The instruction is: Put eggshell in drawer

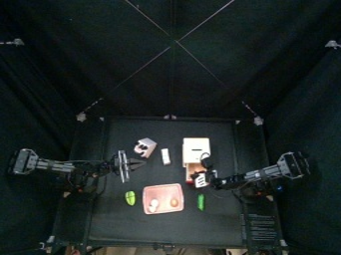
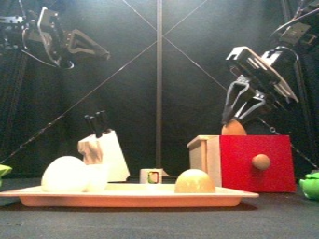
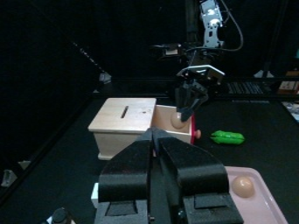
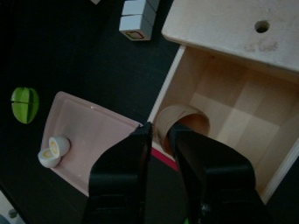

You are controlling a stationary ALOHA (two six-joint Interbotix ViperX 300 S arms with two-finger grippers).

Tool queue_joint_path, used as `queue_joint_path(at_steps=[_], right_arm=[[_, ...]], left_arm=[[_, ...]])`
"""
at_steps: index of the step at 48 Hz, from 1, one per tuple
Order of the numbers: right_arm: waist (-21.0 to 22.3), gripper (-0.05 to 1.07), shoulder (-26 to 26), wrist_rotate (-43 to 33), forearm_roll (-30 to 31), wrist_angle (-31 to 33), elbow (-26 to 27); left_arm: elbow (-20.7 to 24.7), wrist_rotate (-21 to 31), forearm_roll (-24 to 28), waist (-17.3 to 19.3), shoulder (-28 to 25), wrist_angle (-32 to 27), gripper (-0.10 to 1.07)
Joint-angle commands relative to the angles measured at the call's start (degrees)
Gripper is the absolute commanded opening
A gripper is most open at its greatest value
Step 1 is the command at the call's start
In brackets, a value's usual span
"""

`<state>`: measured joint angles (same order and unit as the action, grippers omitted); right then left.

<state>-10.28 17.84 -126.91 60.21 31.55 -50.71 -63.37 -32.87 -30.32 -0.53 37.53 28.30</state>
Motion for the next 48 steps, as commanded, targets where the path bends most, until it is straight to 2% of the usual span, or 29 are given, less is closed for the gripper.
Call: queue_joint_path(at_steps=[1,24,48], right_arm=[[0.18,0.66,0.70,0.18,0.00,-0.09,0.44],[0.18,0.67,0.70,0.26,-2.72,-1.23,0.44],[0.35,0.67,0.79,0.26,-2.90,-1.32,0.53]], left_arm=[[0.70,0.09,0.09,0.18,0.09,0.26,0.48],[0.70,0.00,0.09,0.26,0.09,0.26,0.48],[0.62,0.00,0.09,0.26,0.09,0.26,0.48]])
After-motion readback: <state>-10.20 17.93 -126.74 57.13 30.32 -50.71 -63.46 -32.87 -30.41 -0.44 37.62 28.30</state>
